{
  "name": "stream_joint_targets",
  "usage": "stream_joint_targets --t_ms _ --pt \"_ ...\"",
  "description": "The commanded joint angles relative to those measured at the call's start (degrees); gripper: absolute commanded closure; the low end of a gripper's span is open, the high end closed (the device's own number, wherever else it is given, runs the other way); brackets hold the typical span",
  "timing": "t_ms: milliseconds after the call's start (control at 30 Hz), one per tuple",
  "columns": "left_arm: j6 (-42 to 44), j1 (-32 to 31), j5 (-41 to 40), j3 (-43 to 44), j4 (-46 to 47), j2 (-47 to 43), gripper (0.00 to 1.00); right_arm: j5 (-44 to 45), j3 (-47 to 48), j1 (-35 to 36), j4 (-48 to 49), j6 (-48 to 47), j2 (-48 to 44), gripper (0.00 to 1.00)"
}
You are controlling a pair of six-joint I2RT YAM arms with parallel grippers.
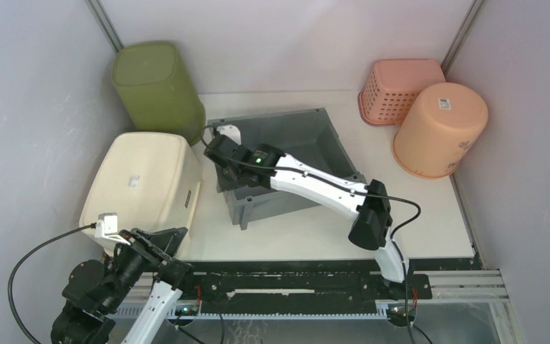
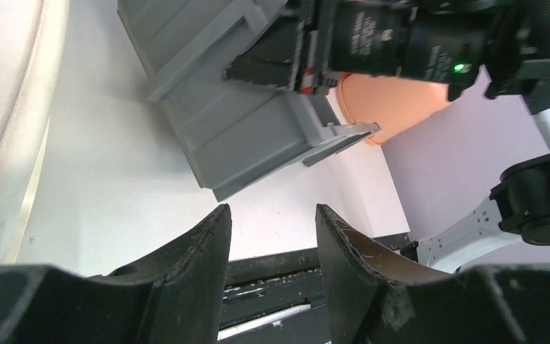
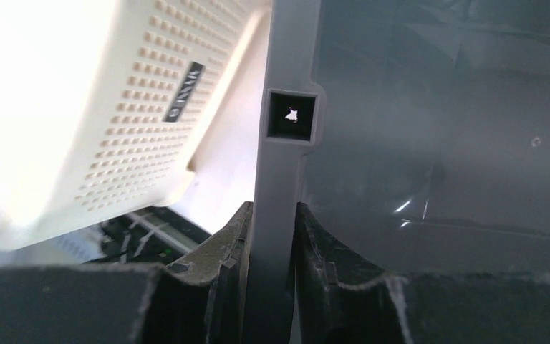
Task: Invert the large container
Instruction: Turn the container upside down at the center of the board.
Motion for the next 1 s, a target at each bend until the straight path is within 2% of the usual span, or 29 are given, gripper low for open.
stream_joint_targets --t_ms 0,300,733,967 --pt "0.47 0.31 0.48 0.87 1.65 0.69 0.48 -8.62 2.1 -0.96 11.52 -0.2 -8.17 1.0" --pt "0.47 0.31 0.03 1.49 1.46 0.81 0.48 -14.01 3.95 -4.82 16.33 3.16 -14.37 1.0" --pt "0.47 0.31 -0.23 2.38 1.39 1.44 0.48 -22.88 -15.94 -12.61 39.21 20.82 -30.21 1.0" --pt "0.12 0.32 0.25 1.89 2.19 1.79 0.48 -23.23 -21.82 -15.77 50.36 31.07 -34.28 1.0"
